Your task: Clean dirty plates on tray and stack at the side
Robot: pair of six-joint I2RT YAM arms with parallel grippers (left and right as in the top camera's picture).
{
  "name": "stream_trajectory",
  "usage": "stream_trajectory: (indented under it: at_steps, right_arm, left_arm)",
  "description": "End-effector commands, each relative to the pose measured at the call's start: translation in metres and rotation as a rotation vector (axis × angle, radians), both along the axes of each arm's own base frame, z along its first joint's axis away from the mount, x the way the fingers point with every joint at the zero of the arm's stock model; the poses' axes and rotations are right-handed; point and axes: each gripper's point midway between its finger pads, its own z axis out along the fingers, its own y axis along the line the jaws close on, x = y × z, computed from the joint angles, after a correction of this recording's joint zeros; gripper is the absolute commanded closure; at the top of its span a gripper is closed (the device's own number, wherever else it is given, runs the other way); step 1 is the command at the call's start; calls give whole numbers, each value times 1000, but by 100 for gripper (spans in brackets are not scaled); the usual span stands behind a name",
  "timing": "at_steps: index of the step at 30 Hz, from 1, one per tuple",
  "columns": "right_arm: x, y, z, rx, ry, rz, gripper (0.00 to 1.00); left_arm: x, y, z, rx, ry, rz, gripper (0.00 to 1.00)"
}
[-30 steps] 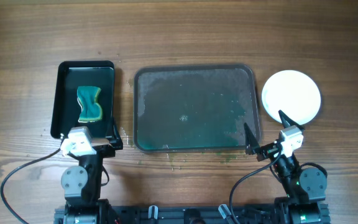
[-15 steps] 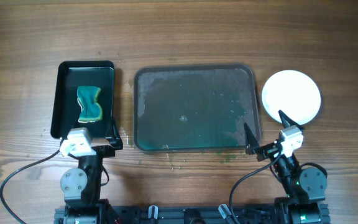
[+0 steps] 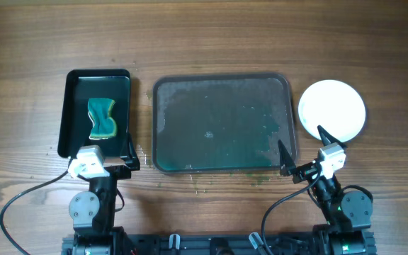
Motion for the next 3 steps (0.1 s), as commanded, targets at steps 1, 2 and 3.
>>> stream_trajectory:
  at_steps: [1, 2, 3]
  right_arm:
    - [0, 0, 2, -1, -11, -5, 0]
    - [0, -1, 2, -1, -11, -5, 0]
    - [0, -1, 2, -1, -11, -5, 0]
  left_arm:
    - [0, -4, -3, 0, 0, -21, 0]
    - [0, -4, -3, 0, 0, -20, 0]
    - [0, -4, -3, 0, 0, -21, 0]
